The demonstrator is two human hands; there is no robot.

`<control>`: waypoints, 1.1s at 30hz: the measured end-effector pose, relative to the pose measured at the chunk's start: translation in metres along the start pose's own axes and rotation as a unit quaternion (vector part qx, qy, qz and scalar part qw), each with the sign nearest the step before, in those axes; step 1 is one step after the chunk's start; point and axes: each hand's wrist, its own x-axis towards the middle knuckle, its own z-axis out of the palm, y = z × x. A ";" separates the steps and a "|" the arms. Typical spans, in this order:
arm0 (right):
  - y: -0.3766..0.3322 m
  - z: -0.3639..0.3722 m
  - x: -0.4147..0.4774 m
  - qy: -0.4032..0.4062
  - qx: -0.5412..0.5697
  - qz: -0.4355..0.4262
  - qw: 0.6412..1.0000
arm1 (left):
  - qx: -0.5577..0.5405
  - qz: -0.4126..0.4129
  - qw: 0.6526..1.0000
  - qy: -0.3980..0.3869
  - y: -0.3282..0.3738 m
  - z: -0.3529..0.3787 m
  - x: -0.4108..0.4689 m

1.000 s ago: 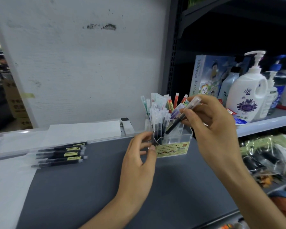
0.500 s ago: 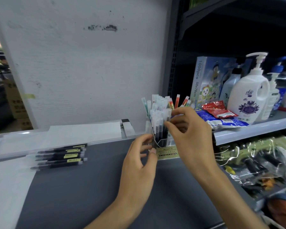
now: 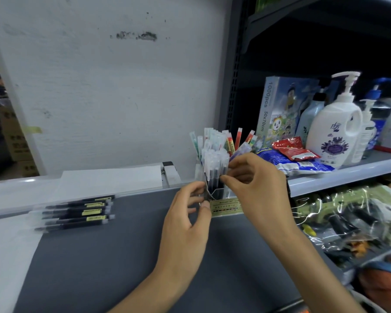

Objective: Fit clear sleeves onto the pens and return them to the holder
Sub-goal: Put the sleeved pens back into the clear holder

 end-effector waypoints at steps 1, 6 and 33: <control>0.000 -0.001 0.000 -0.003 0.000 0.001 1.000 | 0.001 -0.001 1.000 0.000 -0.001 0.000 0.000; 0.001 -0.010 -0.007 -0.008 -0.004 0.008 1.000 | 0.002 0.002 1.000 0.001 0.000 0.001 0.001; -0.006 -0.002 -0.026 0.060 0.100 0.027 0.993 | 0.119 0.011 0.990 0.081 0.034 0.004 0.016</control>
